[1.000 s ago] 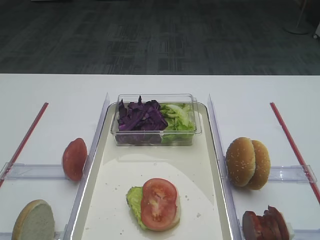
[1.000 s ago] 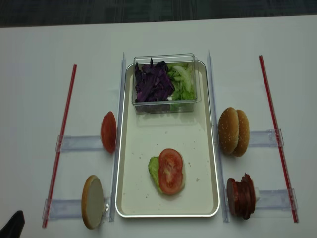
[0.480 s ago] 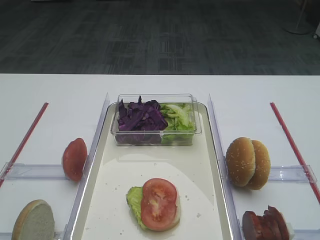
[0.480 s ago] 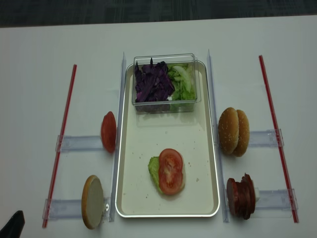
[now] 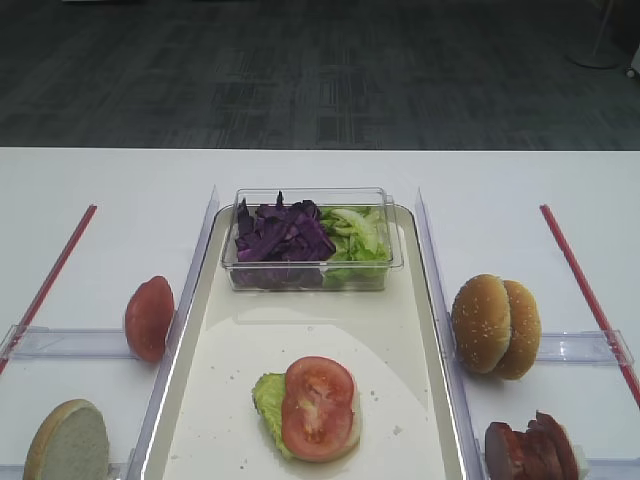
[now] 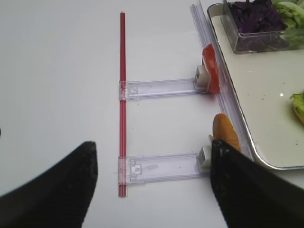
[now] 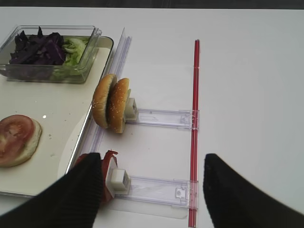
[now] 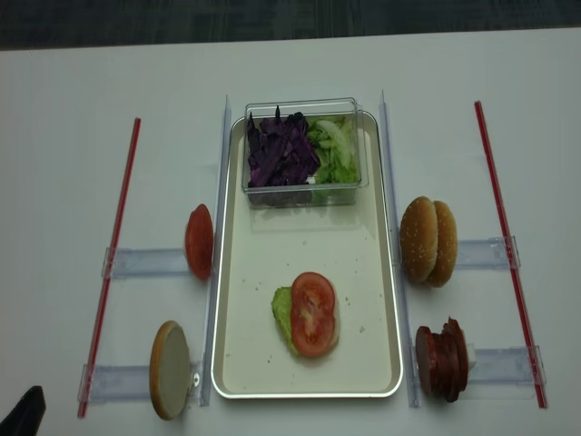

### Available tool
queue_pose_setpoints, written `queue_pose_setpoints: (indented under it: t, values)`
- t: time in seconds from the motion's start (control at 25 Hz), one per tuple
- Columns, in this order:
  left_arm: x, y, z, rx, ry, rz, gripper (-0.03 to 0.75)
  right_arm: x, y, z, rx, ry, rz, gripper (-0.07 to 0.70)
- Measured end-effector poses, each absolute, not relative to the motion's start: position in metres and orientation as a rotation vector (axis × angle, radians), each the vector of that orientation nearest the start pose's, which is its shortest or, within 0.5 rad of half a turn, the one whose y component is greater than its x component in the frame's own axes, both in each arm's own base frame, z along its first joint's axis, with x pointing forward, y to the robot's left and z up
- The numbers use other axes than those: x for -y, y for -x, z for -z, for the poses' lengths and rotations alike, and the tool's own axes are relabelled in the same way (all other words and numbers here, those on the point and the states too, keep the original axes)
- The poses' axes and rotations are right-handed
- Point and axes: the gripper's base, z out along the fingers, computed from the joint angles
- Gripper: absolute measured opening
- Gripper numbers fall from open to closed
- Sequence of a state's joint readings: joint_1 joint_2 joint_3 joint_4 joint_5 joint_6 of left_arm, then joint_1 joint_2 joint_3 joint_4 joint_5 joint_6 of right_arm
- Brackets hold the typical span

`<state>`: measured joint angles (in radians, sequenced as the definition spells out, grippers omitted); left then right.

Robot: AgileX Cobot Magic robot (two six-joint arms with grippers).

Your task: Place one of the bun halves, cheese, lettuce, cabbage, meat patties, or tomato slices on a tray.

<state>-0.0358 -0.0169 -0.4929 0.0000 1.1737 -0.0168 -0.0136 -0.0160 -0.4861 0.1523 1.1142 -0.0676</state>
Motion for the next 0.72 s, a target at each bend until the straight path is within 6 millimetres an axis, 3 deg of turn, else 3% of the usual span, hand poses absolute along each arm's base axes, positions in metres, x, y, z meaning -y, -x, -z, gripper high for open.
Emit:
queue_pose_setpoints:
  t: [0.72]
  values:
    - [-0.0004,0.0118,-0.2663,-2.148,-0.021,0.031,0.475,-0.0125,0.0084,-0.2698,-2.087,0.069,-0.134,0.484]
